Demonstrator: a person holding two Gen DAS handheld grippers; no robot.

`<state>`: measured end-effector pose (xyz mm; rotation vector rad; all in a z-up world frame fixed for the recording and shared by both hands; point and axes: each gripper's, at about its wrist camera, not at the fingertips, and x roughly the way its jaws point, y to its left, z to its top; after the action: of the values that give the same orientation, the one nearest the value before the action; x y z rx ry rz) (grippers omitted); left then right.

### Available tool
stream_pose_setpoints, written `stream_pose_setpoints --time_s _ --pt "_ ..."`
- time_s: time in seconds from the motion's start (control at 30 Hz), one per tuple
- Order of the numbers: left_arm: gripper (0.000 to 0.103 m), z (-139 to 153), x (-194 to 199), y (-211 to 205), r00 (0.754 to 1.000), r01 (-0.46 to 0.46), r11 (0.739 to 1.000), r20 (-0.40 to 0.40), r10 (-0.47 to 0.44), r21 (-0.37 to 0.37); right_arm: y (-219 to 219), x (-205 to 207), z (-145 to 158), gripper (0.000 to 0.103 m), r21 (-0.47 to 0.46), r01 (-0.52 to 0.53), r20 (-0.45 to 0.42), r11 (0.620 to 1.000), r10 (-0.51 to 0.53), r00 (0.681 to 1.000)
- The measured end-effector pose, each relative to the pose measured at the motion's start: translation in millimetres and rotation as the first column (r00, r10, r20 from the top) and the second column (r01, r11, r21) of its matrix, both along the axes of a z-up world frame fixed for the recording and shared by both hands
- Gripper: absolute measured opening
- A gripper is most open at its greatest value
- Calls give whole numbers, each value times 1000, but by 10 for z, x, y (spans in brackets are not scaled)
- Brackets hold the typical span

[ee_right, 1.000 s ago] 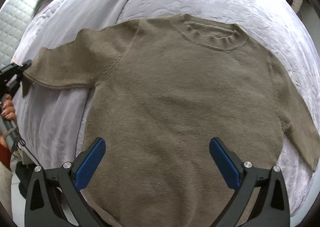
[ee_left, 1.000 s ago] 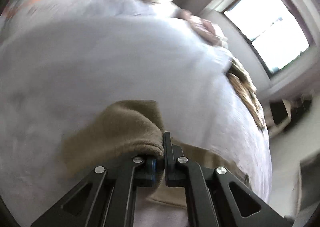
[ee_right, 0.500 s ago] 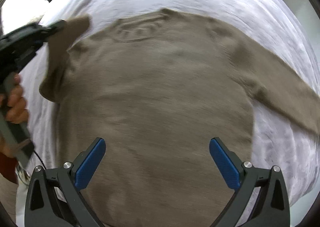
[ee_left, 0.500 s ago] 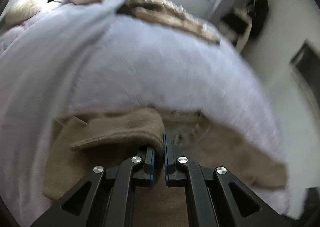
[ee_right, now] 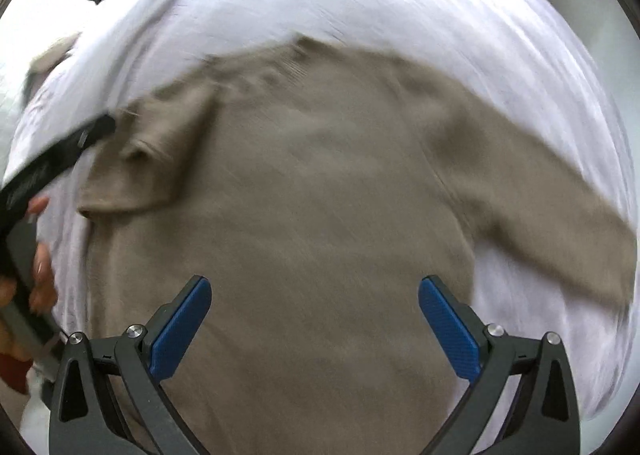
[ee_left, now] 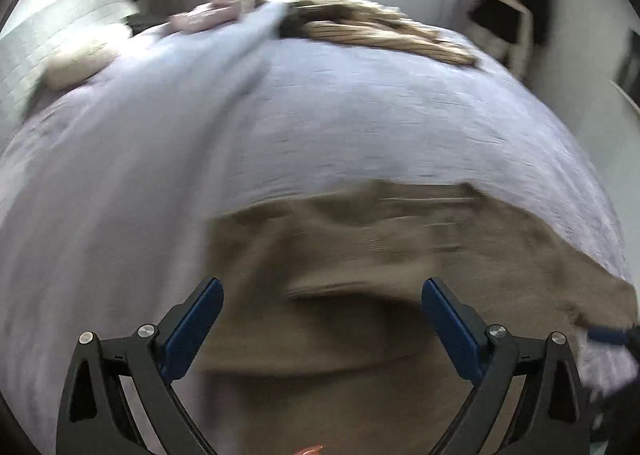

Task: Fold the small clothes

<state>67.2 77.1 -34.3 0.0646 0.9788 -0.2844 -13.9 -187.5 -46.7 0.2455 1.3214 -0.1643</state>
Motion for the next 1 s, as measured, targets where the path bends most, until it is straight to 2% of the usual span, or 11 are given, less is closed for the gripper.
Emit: stream_pose_setpoints --time_s 0.13,0.27,0.37,0.4,0.43,0.47,0.57,0.63,0.8,0.93,1.0 --pt "100 -229 163 599 985 -148 985 -78 155 90 553 539 28 103 -108 -229 66 968 236 969" --pt "100 -504 261 946 952 -234 968 -182 248 96 1284 1083 -164 103 -316 -474 60 822 516 855" --pt "100 -580 295 1045 939 -265 961 -204 277 85 1609 1345 -526 97 -464 -543 -53 700 590 806" --pt "100 -570 303 1051 939 -269 959 -196 281 83 1631 1401 -633 88 -483 -551 -89 681 588 804" --pt "100 -545 311 1046 942 -270 960 -182 280 81 1599 1439 -716 38 -482 -553 -111 679 579 808" --pt "100 -524 316 1034 946 -265 961 -174 274 77 1510 1503 -769 6 -441 -544 -117 714 555 823" --pt "100 -451 332 974 960 -239 968 -131 247 74 744 1484 -500 6 -137 -265 114 954 281 953" --pt "100 -454 368 903 966 -221 972 -120 229 83 279 1320 -374 6 12 -103 213 995 98 972" --pt "100 -609 496 670 971 -184 975 -133 200 126 -838 741 -694 12 321 275 132 906 -330 935" --pt "100 -716 546 441 976 -137 978 -147 161 160 -1097 591 -837 63 487 296 104 822 -391 915" --pt "100 -750 547 357 978 -123 976 -147 150 178 -1175 580 -815 67 511 329 108 794 -439 892"
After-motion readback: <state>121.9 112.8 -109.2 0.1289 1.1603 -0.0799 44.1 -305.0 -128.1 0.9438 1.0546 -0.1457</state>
